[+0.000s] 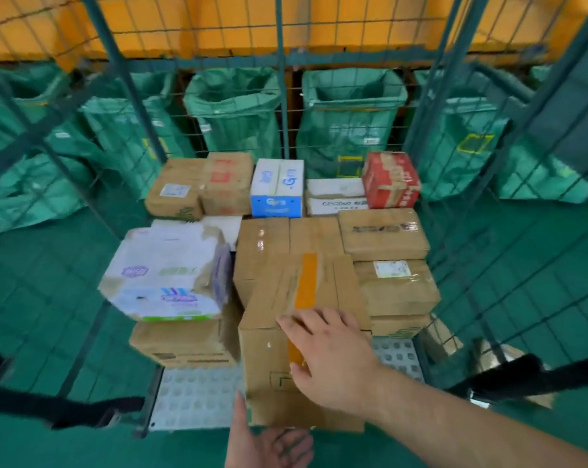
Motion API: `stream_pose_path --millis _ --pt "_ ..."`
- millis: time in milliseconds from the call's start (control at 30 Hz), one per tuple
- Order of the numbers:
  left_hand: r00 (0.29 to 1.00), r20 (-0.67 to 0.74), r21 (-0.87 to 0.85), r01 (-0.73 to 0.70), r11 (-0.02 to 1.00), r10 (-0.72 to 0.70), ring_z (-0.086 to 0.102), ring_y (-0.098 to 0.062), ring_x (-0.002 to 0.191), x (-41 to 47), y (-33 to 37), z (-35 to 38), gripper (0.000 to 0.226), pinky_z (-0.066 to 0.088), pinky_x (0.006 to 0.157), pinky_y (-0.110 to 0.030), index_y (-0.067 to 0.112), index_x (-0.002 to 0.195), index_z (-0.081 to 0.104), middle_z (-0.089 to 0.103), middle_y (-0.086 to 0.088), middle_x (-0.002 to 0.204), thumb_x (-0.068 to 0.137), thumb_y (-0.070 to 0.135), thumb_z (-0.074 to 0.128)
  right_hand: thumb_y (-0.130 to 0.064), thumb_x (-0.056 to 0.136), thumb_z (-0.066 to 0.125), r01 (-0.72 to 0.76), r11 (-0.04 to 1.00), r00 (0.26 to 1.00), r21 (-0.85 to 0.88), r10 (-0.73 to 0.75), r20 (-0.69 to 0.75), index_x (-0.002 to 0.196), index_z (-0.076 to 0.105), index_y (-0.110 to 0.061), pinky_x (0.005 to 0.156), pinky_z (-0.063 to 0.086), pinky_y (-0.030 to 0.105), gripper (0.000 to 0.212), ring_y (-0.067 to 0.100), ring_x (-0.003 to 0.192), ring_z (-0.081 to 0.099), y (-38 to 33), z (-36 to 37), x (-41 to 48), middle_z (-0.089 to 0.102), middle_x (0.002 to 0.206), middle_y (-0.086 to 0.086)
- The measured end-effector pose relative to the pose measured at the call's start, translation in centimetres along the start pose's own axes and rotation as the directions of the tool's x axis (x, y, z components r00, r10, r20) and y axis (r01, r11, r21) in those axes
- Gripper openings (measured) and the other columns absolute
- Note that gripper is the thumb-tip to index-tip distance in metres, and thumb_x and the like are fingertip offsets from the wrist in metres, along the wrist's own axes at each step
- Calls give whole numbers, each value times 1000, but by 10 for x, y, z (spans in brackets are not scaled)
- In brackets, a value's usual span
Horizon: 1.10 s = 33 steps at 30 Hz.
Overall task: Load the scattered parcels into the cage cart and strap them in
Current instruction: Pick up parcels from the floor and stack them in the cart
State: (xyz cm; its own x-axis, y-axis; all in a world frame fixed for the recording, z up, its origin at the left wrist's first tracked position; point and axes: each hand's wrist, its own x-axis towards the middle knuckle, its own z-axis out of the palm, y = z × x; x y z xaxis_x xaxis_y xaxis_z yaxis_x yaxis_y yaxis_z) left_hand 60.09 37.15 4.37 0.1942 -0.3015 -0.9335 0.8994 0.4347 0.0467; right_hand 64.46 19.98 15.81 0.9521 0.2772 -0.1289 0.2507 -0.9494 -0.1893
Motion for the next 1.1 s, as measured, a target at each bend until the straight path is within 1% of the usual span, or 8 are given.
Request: stream_pose_path --millis 133,267,533,700,800,867,933,1100 --pt "1000 -17 125 -1 992 3 60 -40 103 14 60 40 117 49 88 -46 -13 117 64 64 -32 119 68 92 54 -45 99 40 -88 996 996 14 89 -10 158 13 -33 121 20 49 66 25 143 24 15 -18 29 27 158 -5" --pt "997 -71 136 -11 991 21 60 -46 109 33 101 92 98 46 103 -55 -5 119 58 62 -34 119 77 83 57 -45 99 41 -188 981 982 39 188 -15 160 12 -33 122 18 48 69 25 146 21 51 -29 59 24 161 -6" --pt "992 -69 67 -100 993 104 62 -40 90 119 175 232 89 51 79 -45 -3 113 59 61 -30 103 82 79 46 -46 81 50 -220 974 964 55 226 -139 150 41 -29 112 42 50 71 29 133 50 187 -13 164 49 147 -5" --pt "958 -6 -29 -287 957 287 68 -29 68 199 251 353 58 57 57 -32 13 106 64 71 -13 71 89 64 43 -40 81 59 -143 988 938 63 155 -310 152 41 -28 116 34 53 74 31 141 41 300 -3 263 45 152 -2" --pt "902 105 -103 -408 907 418 76 -26 88 241 295 426 46 56 88 -38 18 110 70 79 -8 92 89 53 49 -38 79 63 -120 993 895 9 112 -433 152 42 -26 119 27 53 78 33 143 38 364 -6 319 44 153 1" --pt "815 198 -155 -522 839 544 74 -23 104 269 316 472 48 57 92 -38 17 123 74 77 -4 113 92 41 46 -37 80 62 -137 990 853 -7 115 -508 153 44 -25 120 25 52 76 31 144 38 404 -6 352 44 155 -1" --pt "741 279 -225 -567 792 610 71 -18 112 295 331 514 47 55 98 -36 15 107 81 76 -2 115 88 37 45 -35 82 60 -151 988 824 23 139 -549 149 49 -27 118 27 51 68 27 142 41 442 6 379 47 154 -3" --pt "808 79 -20 -584 811 584 64 -31 99 330 368 538 50 46 102 -46 11 110 64 74 -15 102 97 55 45 -36 81 72 -108 994 875 -21 85 -477 153 43 -33 115 30 52 78 26 134 44 500 63 399 41 157 -2"
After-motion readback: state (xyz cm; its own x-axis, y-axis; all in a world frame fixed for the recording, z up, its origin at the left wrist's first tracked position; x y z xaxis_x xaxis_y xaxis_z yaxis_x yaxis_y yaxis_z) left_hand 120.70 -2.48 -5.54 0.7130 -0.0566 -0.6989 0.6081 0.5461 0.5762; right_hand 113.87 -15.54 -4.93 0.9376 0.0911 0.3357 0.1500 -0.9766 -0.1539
